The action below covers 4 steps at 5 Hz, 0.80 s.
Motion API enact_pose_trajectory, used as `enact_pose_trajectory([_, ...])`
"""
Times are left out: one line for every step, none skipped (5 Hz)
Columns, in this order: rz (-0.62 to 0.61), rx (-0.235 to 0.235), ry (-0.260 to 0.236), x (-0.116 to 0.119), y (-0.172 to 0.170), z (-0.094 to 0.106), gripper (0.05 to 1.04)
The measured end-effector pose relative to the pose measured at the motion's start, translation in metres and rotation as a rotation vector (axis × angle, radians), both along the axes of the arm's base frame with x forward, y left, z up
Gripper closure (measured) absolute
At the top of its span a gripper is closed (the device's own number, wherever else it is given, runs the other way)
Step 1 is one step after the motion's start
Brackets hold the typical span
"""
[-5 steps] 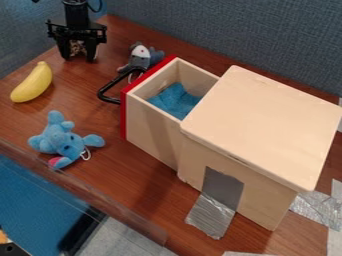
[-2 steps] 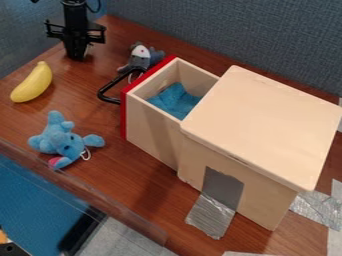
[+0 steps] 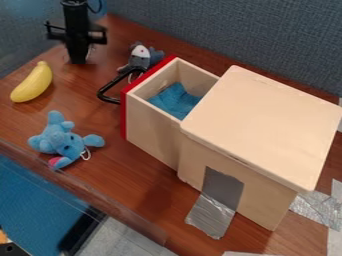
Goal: Put the thing in the drawer
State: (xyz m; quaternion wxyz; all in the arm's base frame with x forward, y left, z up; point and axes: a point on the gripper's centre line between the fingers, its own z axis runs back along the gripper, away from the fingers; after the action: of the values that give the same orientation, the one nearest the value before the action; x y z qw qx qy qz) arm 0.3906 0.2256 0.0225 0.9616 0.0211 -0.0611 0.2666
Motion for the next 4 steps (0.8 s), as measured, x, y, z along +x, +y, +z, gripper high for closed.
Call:
enact_pose_trajectory([-0.036, 0.011, -0.115, -0.002, -0.026, 0.049, 1.0])
enact_pose_trajectory([-0.073, -0.011, -0.183, -0.015, -0.058, 0.077, 1.0])
enact_pose_trajectory([-0.167, -0.04, -0.206, -0.026, -0.099, 0.089, 1.0])
enact_pose_trajectory([-0.265, -0.055, -0.201, -0.035, -0.137, 0.088, 1.0])
